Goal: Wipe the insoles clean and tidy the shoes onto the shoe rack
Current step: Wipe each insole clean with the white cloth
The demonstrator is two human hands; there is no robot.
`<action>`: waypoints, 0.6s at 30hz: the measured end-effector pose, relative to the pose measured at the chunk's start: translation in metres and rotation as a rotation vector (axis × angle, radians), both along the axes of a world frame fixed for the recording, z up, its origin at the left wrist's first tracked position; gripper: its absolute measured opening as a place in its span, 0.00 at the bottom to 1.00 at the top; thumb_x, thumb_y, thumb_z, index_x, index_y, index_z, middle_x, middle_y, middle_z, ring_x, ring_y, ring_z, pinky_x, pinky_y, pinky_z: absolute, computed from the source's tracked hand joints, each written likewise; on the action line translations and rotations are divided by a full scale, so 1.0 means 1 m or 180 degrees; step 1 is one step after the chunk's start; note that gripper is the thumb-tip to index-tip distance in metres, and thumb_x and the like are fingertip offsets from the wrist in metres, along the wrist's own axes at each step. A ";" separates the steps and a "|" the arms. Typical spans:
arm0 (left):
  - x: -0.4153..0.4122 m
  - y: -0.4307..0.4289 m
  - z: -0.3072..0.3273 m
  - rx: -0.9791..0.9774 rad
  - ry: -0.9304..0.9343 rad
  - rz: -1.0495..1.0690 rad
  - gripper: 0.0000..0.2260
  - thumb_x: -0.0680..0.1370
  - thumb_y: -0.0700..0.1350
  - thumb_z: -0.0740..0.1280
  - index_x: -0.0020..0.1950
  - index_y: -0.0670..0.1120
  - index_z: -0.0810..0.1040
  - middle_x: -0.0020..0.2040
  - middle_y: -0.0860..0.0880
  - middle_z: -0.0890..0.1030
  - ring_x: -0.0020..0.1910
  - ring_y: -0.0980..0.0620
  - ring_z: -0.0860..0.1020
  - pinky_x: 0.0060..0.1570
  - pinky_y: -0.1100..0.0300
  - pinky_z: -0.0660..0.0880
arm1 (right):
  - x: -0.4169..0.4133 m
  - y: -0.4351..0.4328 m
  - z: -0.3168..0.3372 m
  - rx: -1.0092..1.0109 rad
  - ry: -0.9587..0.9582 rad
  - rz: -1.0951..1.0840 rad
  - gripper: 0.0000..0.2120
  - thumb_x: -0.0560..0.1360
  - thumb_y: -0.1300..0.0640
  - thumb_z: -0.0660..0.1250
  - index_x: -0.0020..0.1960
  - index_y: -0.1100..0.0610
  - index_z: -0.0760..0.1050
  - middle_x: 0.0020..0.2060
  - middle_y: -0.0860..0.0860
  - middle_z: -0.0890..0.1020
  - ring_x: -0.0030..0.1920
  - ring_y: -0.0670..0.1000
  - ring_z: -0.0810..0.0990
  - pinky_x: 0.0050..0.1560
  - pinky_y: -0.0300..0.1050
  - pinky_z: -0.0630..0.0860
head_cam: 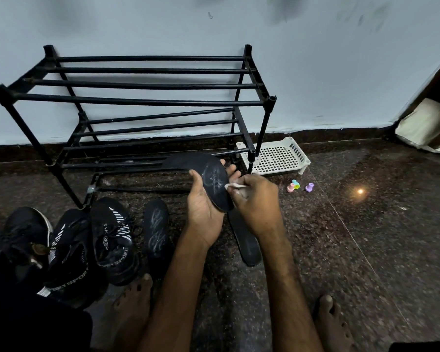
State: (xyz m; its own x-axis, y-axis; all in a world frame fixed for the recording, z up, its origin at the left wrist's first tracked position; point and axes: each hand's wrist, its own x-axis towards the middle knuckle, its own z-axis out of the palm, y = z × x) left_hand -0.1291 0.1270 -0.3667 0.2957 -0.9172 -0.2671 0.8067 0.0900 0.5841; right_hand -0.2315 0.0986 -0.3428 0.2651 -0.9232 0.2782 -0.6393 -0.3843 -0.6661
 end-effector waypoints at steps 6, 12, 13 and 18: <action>-0.001 -0.001 -0.004 -0.0039 0.0014 -0.0136 0.35 0.82 0.63 0.45 0.50 0.42 0.86 0.50 0.42 0.84 0.52 0.47 0.83 0.53 0.54 0.80 | 0.007 0.005 0.006 0.0150 -0.0230 0.0393 0.06 0.72 0.57 0.75 0.47 0.58 0.84 0.43 0.50 0.84 0.42 0.45 0.81 0.43 0.33 0.74; -0.003 -0.003 -0.006 -0.0059 -0.0055 -0.0112 0.33 0.82 0.63 0.47 0.68 0.39 0.73 0.57 0.40 0.82 0.59 0.45 0.80 0.62 0.50 0.75 | 0.003 0.005 0.008 0.0177 -0.0058 0.0480 0.04 0.71 0.58 0.75 0.45 0.58 0.83 0.41 0.49 0.83 0.41 0.47 0.80 0.40 0.30 0.72; -0.004 -0.004 -0.005 -0.0022 -0.0095 -0.0148 0.34 0.82 0.64 0.46 0.66 0.38 0.74 0.55 0.41 0.83 0.57 0.46 0.81 0.59 0.53 0.77 | 0.005 0.007 0.011 0.0155 -0.0122 0.0620 0.04 0.71 0.58 0.75 0.44 0.58 0.83 0.40 0.48 0.83 0.40 0.46 0.80 0.40 0.28 0.71; -0.012 -0.005 -0.003 -0.0148 -0.0159 -0.0185 0.33 0.82 0.62 0.46 0.48 0.44 0.87 0.54 0.42 0.84 0.55 0.47 0.82 0.60 0.52 0.76 | 0.004 -0.005 0.003 -0.0097 -0.0060 -0.0207 0.07 0.73 0.58 0.74 0.50 0.59 0.82 0.46 0.52 0.83 0.44 0.49 0.80 0.46 0.38 0.74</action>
State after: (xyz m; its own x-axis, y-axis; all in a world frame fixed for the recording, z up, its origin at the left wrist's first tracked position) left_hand -0.1408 0.1218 -0.3693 0.2536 -0.9442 -0.2100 0.7813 0.0720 0.6200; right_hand -0.2276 0.0938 -0.3400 0.1993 -0.9294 0.3108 -0.6511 -0.3626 -0.6668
